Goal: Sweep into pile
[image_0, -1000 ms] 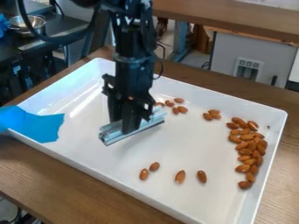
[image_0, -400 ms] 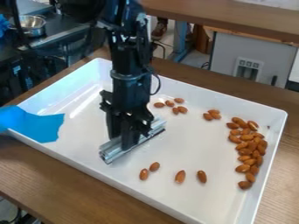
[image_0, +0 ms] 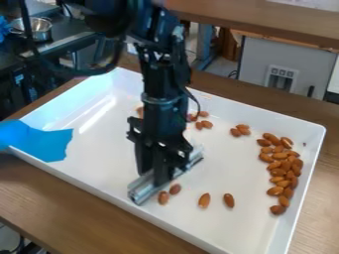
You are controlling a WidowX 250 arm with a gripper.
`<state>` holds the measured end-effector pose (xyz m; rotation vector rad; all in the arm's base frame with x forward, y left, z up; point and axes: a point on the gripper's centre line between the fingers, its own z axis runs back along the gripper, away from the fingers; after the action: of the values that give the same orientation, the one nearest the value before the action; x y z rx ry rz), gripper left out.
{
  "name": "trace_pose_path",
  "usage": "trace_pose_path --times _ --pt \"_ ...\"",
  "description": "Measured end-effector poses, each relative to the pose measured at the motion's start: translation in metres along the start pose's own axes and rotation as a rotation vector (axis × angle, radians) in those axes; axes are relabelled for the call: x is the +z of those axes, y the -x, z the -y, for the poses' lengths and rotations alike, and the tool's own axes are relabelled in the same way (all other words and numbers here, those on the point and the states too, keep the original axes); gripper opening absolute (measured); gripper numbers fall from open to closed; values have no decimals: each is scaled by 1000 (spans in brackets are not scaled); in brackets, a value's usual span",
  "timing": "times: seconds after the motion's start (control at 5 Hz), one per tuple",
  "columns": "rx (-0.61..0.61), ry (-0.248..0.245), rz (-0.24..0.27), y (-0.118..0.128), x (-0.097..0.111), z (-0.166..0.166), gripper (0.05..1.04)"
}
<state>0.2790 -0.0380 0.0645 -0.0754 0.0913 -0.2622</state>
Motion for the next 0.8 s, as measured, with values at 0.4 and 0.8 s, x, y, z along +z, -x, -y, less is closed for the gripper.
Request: trace_pose_path --times 0.4,0.8 --pt "61 79 77 -6 -5 39 345" --pt "324 265 280 -20 -2 77 345"
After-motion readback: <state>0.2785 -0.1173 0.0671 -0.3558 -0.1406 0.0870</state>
